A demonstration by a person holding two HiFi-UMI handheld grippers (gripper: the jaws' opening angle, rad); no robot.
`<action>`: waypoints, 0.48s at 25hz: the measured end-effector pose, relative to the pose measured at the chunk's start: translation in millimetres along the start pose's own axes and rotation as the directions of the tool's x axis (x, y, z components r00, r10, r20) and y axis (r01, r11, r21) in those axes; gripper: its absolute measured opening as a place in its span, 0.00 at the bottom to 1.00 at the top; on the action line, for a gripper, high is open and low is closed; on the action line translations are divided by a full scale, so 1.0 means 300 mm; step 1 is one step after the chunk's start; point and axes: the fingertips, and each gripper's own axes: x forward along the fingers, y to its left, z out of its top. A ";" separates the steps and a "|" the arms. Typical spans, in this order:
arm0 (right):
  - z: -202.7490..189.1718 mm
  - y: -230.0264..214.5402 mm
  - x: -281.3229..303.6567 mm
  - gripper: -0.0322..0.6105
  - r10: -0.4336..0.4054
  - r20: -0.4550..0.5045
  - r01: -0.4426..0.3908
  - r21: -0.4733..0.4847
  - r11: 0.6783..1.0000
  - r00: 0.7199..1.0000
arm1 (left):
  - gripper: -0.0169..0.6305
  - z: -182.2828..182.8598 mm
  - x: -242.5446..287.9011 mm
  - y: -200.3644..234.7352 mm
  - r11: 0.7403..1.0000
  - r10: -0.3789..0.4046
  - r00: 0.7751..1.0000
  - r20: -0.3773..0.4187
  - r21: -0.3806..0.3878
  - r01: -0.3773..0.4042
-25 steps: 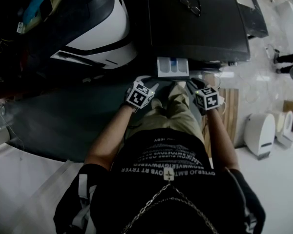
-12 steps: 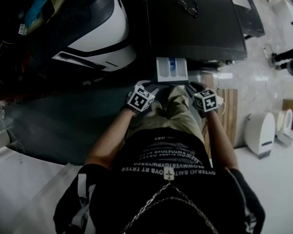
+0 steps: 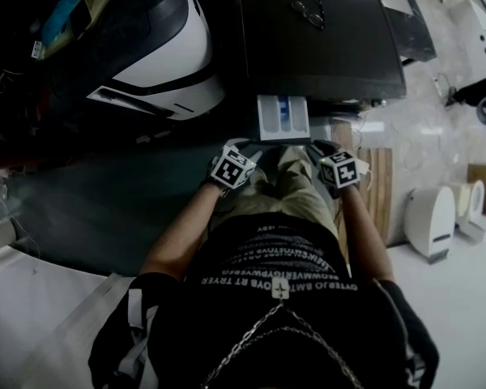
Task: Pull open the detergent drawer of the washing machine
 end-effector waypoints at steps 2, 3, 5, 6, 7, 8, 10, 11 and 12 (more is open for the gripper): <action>-0.013 -0.020 0.001 0.20 -0.013 -0.007 0.013 -0.004 1.000 1.000 | 0.26 0.001 -0.001 -0.002 1.000 0.000 1.000 0.000 0.000 0.000; -0.015 -0.023 0.001 0.20 -0.015 -0.012 0.015 -0.005 1.000 1.000 | 0.26 0.002 -0.002 -0.001 1.000 -0.002 1.000 -0.002 0.000 0.002; -0.004 -0.009 -0.009 0.20 -0.007 -0.021 0.006 -0.018 1.000 1.000 | 0.26 0.014 -0.014 -0.003 1.000 -0.013 1.000 -0.003 0.002 0.013; 0.003 -0.001 -0.015 0.20 -0.003 -0.023 0.003 -0.027 1.000 1.000 | 0.26 0.023 -0.025 -0.004 1.000 -0.018 1.000 0.002 0.001 0.018; 0.010 0.006 -0.021 0.20 -0.004 -0.019 0.003 -0.035 0.999 1.000 | 0.26 0.028 -0.035 -0.004 1.000 -0.021 1.000 0.009 -0.001 0.021; 0.017 0.009 -0.029 0.20 -0.009 -0.009 0.009 -0.043 0.999 1.000 | 0.26 0.036 -0.045 -0.004 1.000 -0.023 1.000 0.021 -0.005 0.023; 0.045 0.001 -0.056 0.20 -0.037 0.040 0.040 -0.056 0.998 0.999 | 0.26 0.071 -0.077 -0.002 1.000 -0.017 0.998 0.066 -0.005 0.017; 0.070 -0.001 -0.076 0.20 -0.047 0.077 0.052 -0.055 0.997 0.996 | 0.26 0.096 -0.097 -0.001 1.000 -0.009 0.995 0.095 0.000 0.009; 0.103 0.005 -0.099 0.20 -0.049 0.119 0.056 -0.055 0.997 0.992 | 0.26 0.124 -0.120 0.000 1.000 -0.003 0.992 0.129 0.008 0.002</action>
